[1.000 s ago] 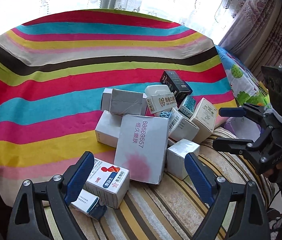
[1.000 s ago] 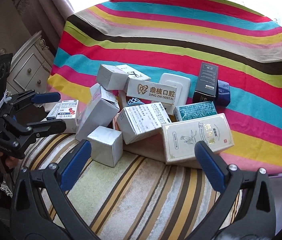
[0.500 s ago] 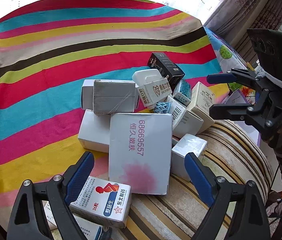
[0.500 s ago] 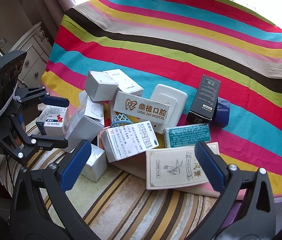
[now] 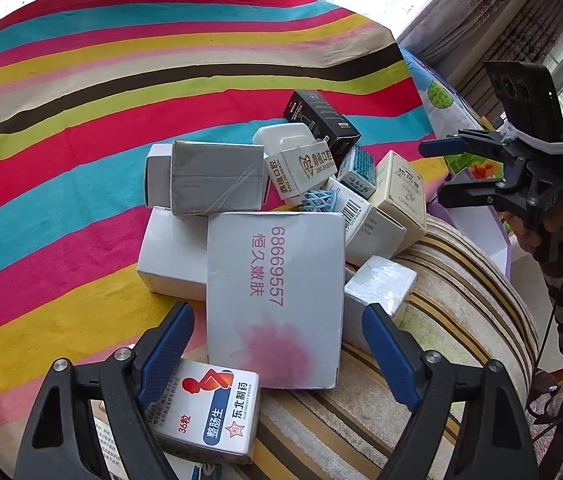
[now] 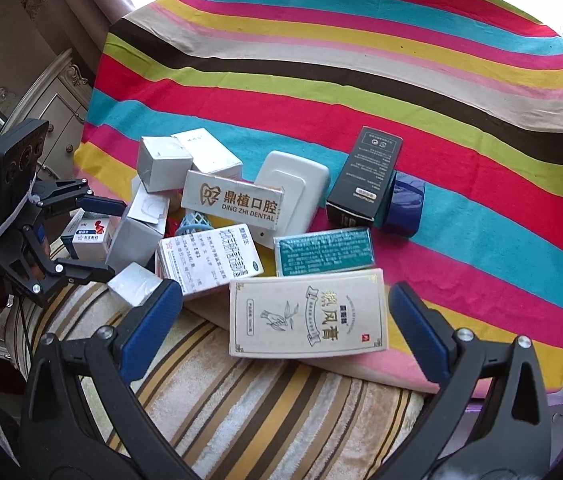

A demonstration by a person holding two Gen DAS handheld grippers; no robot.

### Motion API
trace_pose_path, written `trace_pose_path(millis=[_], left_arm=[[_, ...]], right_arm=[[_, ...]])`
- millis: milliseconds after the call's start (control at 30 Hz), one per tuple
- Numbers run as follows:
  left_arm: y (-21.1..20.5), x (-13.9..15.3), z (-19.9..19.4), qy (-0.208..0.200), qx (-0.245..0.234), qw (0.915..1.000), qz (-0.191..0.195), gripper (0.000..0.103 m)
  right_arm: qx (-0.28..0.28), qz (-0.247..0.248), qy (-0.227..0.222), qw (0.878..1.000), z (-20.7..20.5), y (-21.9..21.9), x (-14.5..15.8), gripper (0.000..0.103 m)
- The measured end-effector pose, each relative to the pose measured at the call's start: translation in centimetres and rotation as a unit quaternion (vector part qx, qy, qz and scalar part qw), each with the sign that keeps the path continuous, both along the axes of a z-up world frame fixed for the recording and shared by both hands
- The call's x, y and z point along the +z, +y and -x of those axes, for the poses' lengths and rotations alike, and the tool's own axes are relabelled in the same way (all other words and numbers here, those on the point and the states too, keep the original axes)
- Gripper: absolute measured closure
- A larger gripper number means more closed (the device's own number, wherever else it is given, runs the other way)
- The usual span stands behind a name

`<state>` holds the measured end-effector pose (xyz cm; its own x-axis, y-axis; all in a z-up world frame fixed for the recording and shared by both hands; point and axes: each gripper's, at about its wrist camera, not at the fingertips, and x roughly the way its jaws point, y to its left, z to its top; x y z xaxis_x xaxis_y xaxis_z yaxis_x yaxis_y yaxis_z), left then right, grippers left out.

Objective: Organize rigid objects
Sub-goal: 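Grasp the white box with pink print with the left tool while the right tool grasps the cream box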

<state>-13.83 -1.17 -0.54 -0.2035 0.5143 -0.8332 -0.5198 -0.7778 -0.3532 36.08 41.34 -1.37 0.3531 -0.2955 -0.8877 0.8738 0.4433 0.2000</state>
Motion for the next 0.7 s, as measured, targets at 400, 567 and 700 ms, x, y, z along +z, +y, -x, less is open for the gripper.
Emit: trace_pose_path(millis=[400, 567, 700], left_arm=[[0.3, -0.9, 0.7, -0.02, -0.001, 0.9998, -0.009, 0.035], [-0.3, -0.4, 0.6, -0.017, 0.011, 0.9996, -0.022, 0.036], [-1.4, 0.7, 0.6, -0.013, 0.032, 0.9981, -0.05, 0.036]], right_arm=[[0.068, 0.001, 0.081, 0.994, -0.8, -0.1, -2.0, 0.0], [0.07, -0.014, 0.095, 0.993, -1.1, -0.4, -3.5, 0.0], [0.059, -0.028, 0.081, 0.995, -0.8, -1.1, -4.2, 0.0]])
